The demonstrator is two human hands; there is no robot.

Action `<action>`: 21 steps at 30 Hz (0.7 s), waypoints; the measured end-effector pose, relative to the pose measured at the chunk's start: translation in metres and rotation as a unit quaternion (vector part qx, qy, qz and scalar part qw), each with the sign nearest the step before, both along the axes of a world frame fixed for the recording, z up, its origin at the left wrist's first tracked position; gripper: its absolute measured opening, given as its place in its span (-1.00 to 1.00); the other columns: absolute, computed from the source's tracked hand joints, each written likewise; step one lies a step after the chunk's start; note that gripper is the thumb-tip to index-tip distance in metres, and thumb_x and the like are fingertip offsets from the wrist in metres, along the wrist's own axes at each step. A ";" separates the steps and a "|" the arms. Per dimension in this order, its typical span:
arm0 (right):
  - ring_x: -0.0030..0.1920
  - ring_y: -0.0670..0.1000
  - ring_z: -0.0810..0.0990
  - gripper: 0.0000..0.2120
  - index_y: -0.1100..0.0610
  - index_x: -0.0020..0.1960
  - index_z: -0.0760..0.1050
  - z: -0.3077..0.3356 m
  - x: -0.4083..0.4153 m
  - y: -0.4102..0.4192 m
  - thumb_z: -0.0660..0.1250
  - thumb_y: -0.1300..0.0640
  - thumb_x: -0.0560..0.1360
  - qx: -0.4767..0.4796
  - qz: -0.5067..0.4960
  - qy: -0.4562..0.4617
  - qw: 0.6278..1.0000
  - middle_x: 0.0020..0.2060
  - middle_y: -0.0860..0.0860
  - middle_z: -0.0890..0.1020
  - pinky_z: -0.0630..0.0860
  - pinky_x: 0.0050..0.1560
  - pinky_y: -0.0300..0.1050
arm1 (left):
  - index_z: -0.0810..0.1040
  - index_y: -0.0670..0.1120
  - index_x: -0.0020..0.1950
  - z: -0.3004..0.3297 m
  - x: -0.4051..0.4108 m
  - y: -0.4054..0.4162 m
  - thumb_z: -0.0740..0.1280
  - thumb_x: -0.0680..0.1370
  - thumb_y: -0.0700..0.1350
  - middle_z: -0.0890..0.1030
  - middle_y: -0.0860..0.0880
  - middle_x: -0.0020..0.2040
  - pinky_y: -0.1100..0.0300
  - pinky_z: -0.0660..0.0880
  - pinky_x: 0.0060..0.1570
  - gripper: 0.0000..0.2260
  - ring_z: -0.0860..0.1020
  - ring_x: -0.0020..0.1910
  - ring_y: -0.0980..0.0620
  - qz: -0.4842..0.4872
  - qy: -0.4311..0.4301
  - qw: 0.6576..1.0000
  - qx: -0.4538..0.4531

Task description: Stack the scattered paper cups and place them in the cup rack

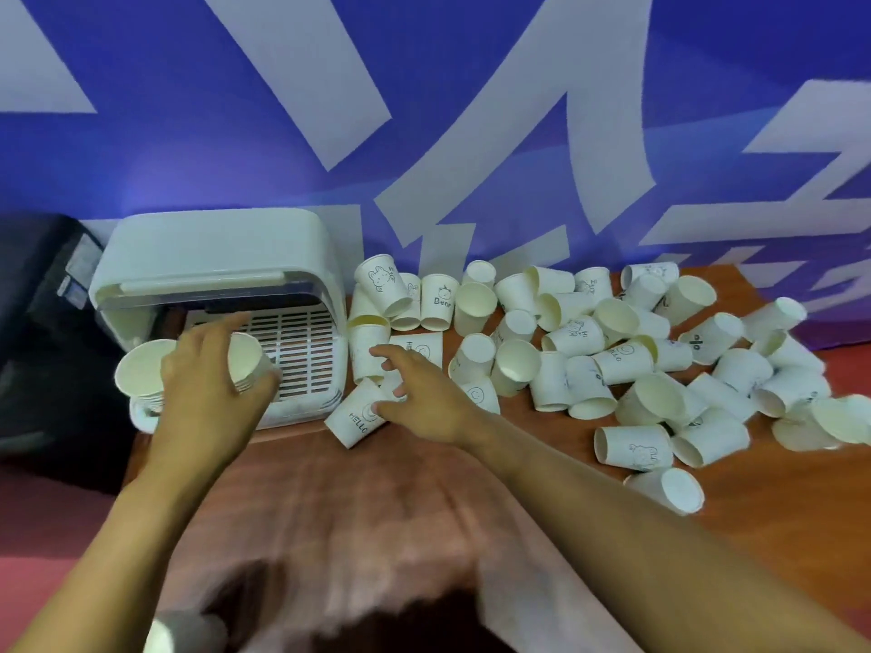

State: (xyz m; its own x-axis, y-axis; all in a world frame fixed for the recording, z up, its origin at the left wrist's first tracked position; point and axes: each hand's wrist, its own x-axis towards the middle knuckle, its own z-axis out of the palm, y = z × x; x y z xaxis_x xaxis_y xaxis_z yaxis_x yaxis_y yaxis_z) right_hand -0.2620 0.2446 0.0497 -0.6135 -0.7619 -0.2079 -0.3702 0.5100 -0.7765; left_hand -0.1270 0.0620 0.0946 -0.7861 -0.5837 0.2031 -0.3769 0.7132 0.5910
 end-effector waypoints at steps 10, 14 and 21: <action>0.00 -0.06 0.50 -0.45 0.00 0.41 0.29 0.015 -0.025 0.157 0.39 0.13 0.47 -0.048 -0.054 0.002 0.997 0.23 0.02 0.46 0.43 0.02 -0.31 | 0.39 -0.03 0.37 -0.010 -0.040 0.164 0.45 0.44 -0.10 0.44 -0.12 0.29 0.12 0.24 0.20 -0.48 0.36 0.28 -0.11 -0.061 -0.015 0.997 0.051; -0.04 -0.08 0.56 -0.47 -0.07 0.38 0.32 0.019 -0.038 0.229 0.40 0.09 0.46 -0.066 -0.088 -0.009 0.994 0.19 -0.09 0.48 0.47 0.01 -0.27 | 0.38 -0.01 0.37 -0.016 -0.062 0.231 0.46 0.42 -0.13 0.45 -0.08 0.29 0.06 0.31 0.21 -0.45 0.36 0.29 -0.10 -0.083 -0.029 0.994 0.058; -0.08 -0.12 0.57 -0.52 -0.09 0.33 0.35 0.017 -0.066 0.329 0.39 0.13 0.47 -0.076 -0.132 -0.021 0.988 0.11 -0.09 0.50 0.49 -0.05 -0.29 | 0.36 0.05 0.38 -0.022 -0.088 0.330 0.42 0.46 -0.05 0.41 0.01 0.27 0.19 0.23 0.21 -0.49 0.32 0.29 -0.01 -0.118 -0.022 0.989 0.082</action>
